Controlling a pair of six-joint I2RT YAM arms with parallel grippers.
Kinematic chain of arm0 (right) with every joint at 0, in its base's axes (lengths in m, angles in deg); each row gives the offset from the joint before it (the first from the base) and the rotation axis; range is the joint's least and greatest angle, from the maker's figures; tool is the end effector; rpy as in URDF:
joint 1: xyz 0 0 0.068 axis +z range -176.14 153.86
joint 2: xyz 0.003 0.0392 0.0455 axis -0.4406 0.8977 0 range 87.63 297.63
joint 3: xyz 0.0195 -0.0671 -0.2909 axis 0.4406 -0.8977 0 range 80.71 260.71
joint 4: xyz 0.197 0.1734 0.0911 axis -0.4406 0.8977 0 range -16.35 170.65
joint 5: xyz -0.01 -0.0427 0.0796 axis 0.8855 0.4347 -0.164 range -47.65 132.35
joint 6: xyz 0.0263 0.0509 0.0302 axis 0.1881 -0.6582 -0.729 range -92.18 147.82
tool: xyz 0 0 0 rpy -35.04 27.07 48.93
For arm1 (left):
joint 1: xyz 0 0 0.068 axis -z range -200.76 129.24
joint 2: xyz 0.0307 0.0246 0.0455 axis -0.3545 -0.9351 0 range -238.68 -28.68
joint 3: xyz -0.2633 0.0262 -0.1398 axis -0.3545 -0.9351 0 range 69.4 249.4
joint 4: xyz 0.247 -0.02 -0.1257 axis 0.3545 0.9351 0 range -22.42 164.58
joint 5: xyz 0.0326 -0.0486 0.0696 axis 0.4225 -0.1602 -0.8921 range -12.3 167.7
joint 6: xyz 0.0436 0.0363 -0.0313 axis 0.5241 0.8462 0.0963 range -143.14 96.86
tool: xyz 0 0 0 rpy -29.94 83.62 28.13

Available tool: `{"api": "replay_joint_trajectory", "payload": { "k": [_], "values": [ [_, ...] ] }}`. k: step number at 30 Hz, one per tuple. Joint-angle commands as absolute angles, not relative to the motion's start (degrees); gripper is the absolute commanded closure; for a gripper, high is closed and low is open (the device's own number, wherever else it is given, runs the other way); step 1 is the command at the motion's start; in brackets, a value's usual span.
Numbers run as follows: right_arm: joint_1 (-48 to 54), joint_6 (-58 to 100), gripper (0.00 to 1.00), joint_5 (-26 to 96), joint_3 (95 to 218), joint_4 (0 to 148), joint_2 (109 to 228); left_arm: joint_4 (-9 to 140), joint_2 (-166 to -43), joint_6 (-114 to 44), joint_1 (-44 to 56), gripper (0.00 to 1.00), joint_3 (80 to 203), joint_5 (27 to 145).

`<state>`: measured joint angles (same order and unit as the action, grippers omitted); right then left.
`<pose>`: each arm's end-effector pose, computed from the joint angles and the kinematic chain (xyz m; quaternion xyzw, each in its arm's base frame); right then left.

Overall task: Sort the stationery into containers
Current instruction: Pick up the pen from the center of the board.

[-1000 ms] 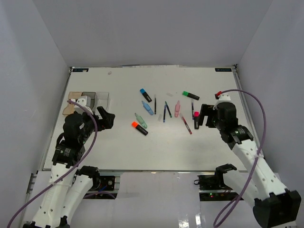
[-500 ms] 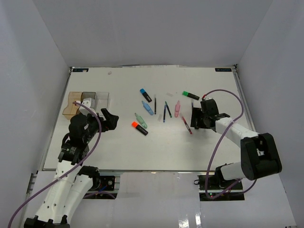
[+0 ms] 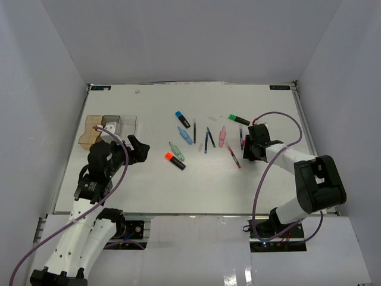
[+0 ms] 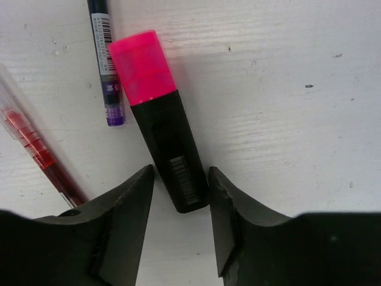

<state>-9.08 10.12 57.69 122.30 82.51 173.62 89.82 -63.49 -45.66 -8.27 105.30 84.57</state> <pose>0.2930 0.0760 0.1648 0.0472 0.9403 -0.0276 0.3358 0.1529 -0.0400 0.2999 -0.0382 0.8232 -0.2170 0.5233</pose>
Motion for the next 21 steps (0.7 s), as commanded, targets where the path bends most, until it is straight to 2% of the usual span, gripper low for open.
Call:
{"api": "replay_joint_trajectory", "payload": {
  "k": [1,4,7,14,21],
  "values": [
    [-8.9,9.1,0.55,60.1,123.3,80.8,173.6,89.3,-64.2,-45.8,-8.3,0.02,105.0,86.4],
    [-8.8,9.3,0.71,61.1,122.2,81.3,170.7,89.0,-66.0,-46.9,-8.3,0.02,105.4,88.8],
    [-8.8,10.1,0.77,60.7,120.6,81.5,166.0,88.8,-68.8,-49.7,-8.2,0.02,107.2,93.2],
    [-4.2,9.8,0.82,52.6,116.5,79.2,153.0,82.1,-74.5,-59.9,-5.7,0.05,109.8,100.6],
    [4.1,7.5,0.8,49.7,116.4,74.4,146.3,76.6,-85.3,-66.6,8.0,0.05,115.8,90.3]
  ]
}}
